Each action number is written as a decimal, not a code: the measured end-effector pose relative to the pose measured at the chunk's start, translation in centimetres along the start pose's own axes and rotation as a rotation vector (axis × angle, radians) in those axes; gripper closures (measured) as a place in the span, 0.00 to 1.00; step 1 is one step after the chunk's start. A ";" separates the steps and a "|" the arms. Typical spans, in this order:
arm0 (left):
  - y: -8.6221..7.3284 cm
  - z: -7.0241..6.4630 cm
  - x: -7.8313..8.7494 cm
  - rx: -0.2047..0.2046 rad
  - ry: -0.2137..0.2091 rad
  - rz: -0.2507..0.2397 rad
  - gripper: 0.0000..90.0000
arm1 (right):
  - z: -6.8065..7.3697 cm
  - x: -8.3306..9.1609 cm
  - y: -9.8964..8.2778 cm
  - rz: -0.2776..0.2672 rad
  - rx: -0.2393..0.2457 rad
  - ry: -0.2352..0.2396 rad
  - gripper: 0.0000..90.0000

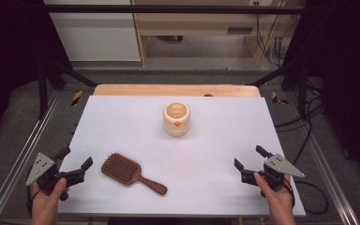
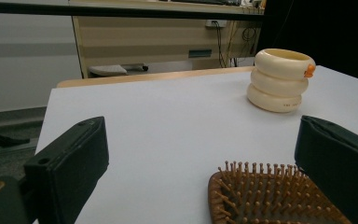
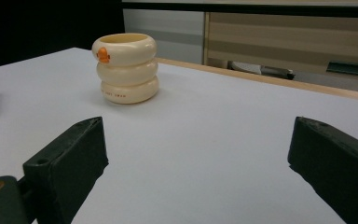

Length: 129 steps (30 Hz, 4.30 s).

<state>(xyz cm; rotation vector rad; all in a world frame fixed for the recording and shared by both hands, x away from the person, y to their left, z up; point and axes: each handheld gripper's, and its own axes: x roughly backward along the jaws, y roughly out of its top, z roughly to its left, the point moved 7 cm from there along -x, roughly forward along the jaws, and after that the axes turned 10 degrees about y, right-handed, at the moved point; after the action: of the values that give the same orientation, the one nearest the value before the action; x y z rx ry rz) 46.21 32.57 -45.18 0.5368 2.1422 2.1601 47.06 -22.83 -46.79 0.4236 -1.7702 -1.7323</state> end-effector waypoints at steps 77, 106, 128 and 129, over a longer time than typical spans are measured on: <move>-6.3 -1.2 -5.2 -0.147 -0.023 0.454 1.00 | 0.4 -0.4 -0.5 0.041 -0.009 -0.006 0.05; -6.3 -5.3 -5.0 -0.205 -0.104 0.501 1.00 | 1.4 -0.6 -0.5 0.077 -0.005 0.004 0.05; -6.6 -8.4 -5.1 -0.245 -0.168 0.517 1.00 | 4.0 -1.3 0.0 0.128 -0.025 0.078 0.07; -6.6 -8.6 -5.1 -0.245 -0.172 0.518 1.00 | 4.3 -1.4 -0.1 0.140 -0.020 0.090 0.07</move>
<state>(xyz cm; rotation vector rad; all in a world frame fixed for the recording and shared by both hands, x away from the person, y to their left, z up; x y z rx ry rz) 47.21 23.12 -52.52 1.3160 1.7529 2.4524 45.42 -18.59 -46.91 0.3543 -1.6766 -1.6079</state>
